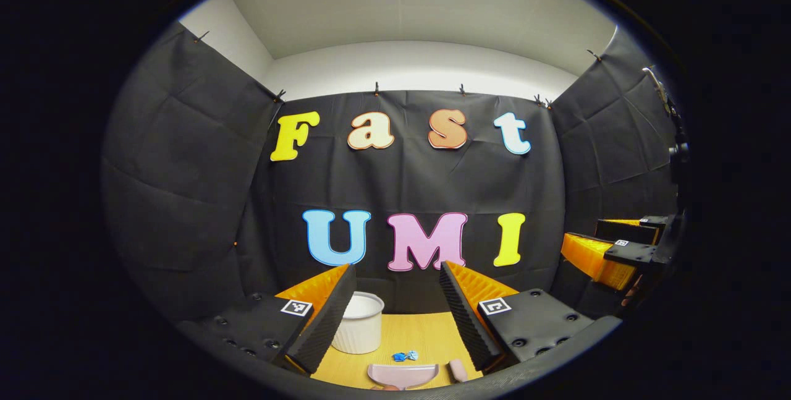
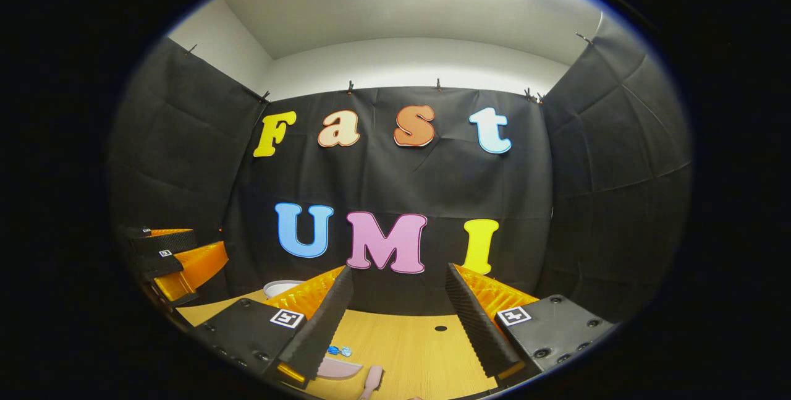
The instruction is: Pick up the small broom and dustpan from the desktop, sweep the trash into the dustpan with the broom, and then empty the trash into the garbage bin.
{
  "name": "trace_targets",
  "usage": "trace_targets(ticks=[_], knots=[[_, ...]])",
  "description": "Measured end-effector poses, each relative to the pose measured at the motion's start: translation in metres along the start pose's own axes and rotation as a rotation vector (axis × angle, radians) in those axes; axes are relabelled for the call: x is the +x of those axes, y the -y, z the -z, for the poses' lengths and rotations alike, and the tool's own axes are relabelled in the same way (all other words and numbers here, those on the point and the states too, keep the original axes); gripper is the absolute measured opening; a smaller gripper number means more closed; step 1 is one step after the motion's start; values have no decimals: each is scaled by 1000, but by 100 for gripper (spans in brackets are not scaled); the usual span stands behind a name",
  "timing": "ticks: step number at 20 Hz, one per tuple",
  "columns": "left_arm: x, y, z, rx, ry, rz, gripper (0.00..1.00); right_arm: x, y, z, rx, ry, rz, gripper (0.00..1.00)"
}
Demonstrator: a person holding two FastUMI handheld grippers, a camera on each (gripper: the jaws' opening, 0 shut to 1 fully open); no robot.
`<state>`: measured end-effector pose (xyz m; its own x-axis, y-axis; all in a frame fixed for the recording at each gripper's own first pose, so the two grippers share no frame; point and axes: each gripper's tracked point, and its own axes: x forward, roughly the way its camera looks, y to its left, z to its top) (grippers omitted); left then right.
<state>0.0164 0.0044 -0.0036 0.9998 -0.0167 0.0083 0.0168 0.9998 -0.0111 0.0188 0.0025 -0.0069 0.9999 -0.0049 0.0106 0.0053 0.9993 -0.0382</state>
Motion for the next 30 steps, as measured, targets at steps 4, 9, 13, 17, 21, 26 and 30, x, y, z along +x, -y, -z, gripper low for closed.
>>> trace_targets(ticks=[4, 9, 13, 17, 21, 26, 30], knots=[[-3, 1, 1, 2, -5, 2, 80, -2, 0, 1, 0, -2, -1, 92], [-5, 0, -4, 10, 6, -4, 80, -3, -2, 0, 1, -1, -7, 92], [-7, 3, -1, 12, 1, 2, 80, -3, -5, 0, -6, 3, -17, 97], [-6, 1, 2, 9, -16, 6, 80, -2, -7, 0, -5, 2, -21, 97], [-2, 1, 12, -2, -51, 12, 80, 4, -11, 1, -5, 3, -24, 97], [7, 2, 21, -5, -85, 37, 81, 14, -21, 3, -13, 7, -33, 97], [14, 3, 33, -4, -120, 62, 80, 26, -29, 14, -6, -17, -28, 97]])
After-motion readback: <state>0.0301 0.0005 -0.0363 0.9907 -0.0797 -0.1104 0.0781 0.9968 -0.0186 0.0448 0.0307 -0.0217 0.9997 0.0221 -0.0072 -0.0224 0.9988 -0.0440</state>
